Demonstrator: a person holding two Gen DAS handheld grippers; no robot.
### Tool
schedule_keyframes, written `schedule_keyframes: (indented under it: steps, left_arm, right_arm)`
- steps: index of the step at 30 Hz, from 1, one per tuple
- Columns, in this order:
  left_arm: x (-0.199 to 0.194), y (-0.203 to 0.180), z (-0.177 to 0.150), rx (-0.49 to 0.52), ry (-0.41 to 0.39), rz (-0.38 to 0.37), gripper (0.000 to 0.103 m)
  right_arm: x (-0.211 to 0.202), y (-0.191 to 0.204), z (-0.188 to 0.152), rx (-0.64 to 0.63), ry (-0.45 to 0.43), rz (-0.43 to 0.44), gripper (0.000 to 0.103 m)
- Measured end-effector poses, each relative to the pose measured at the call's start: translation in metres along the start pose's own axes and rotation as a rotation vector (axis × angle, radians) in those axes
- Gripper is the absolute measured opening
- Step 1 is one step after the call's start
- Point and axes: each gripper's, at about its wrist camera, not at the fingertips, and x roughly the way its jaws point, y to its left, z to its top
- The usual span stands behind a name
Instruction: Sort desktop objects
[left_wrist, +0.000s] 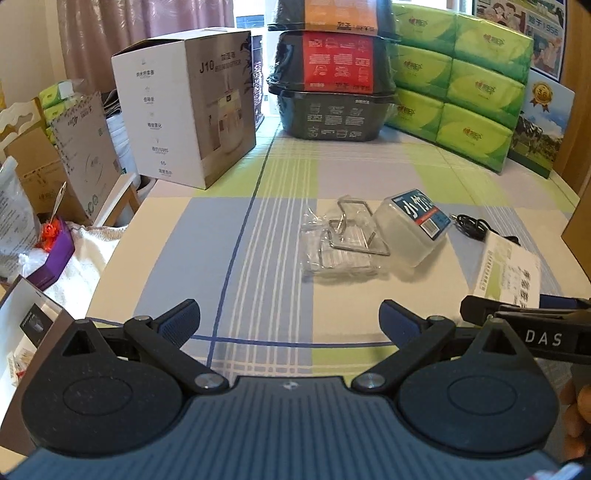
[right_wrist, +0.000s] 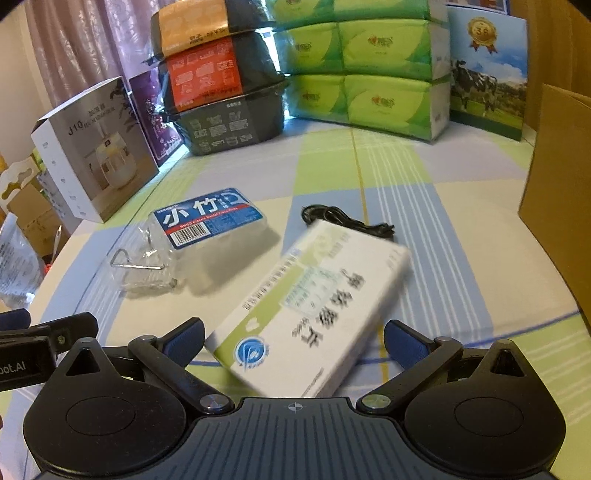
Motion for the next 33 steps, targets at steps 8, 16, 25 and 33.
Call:
schedule_keyframes:
  steps: [8, 16, 25, 33]
  left_arm:
    - [0.003, 0.0, 0.0, -0.026, 0.005, -0.017, 0.101]
    - [0.002, 0.001, -0.001, -0.031, 0.003, -0.014, 0.101]
    - [0.004, -0.01, -0.003, 0.01, 0.002, -0.07, 0.101]
    - [0.001, -0.024, -0.001, 0.064, -0.032, -0.104, 0.101]
  right_arm:
    - [0.001, -0.005, 0.006, 0.054, 0.019, 0.036, 0.099]
    - [0.006, 0.003, 0.005, -0.054, 0.044, 0.0, 0.1]
    - [-0.008, -0.021, 0.002, -0.087, 0.065, -0.126, 0.073]
    - [-0.004, -0.03, 0.009, -0.086, 0.039, -0.101, 0.081]
